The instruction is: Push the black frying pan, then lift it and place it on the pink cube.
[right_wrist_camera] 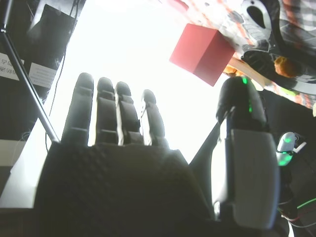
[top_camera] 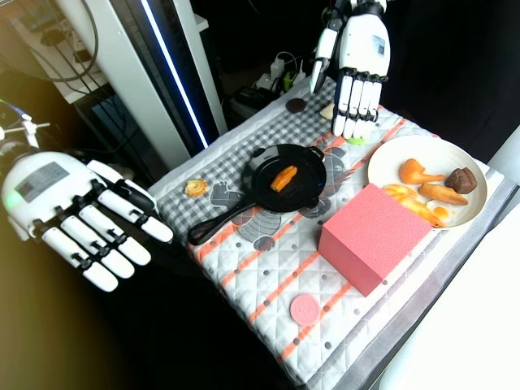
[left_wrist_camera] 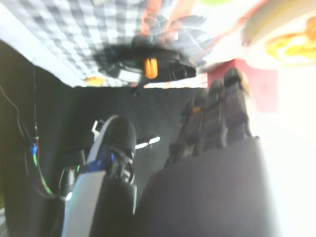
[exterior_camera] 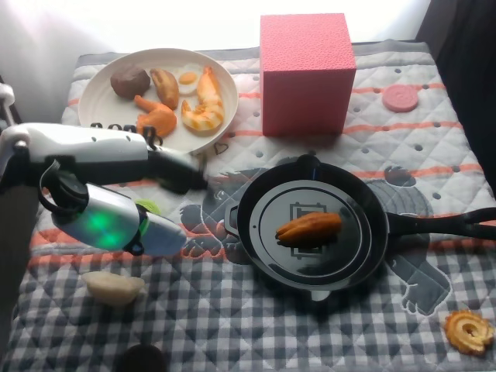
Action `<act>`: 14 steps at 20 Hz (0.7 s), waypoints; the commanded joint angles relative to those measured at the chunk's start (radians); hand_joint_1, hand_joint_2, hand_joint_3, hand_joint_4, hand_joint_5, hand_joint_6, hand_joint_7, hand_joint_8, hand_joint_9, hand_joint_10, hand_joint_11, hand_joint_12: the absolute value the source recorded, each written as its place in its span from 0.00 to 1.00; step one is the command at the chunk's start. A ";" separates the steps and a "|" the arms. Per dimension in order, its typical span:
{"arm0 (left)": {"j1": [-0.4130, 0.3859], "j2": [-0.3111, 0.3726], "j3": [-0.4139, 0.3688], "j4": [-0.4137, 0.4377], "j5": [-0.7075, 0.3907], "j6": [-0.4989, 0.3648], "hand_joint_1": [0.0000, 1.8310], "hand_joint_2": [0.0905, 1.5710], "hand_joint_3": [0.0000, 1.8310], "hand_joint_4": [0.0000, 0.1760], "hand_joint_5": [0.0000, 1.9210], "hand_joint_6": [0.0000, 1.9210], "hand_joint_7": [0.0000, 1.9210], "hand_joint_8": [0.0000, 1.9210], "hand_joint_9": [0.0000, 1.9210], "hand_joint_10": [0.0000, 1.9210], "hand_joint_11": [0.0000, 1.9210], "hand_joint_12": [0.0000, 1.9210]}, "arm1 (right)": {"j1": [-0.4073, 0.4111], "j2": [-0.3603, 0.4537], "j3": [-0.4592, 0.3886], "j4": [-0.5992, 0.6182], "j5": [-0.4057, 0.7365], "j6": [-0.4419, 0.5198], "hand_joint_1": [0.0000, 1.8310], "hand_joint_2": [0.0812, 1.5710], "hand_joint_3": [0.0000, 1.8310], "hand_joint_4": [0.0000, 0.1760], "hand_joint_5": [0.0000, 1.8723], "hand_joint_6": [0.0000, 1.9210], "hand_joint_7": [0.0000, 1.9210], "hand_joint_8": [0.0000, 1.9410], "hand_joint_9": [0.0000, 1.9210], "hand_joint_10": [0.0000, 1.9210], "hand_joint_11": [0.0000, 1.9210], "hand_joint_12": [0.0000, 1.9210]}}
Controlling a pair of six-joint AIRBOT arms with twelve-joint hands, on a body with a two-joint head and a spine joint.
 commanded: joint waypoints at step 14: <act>0.029 -0.089 0.050 0.141 0.051 -0.103 0.26 0.81 0.00 0.00 0.32 0.01 0.32 0.00 0.30 0.02 0.00 0.68 | 0.003 -0.020 0.024 0.018 0.122 0.037 0.24 0.76 0.00 0.17 0.00 0.00 0.00 0.00 0.00 0.00 0.00 0.00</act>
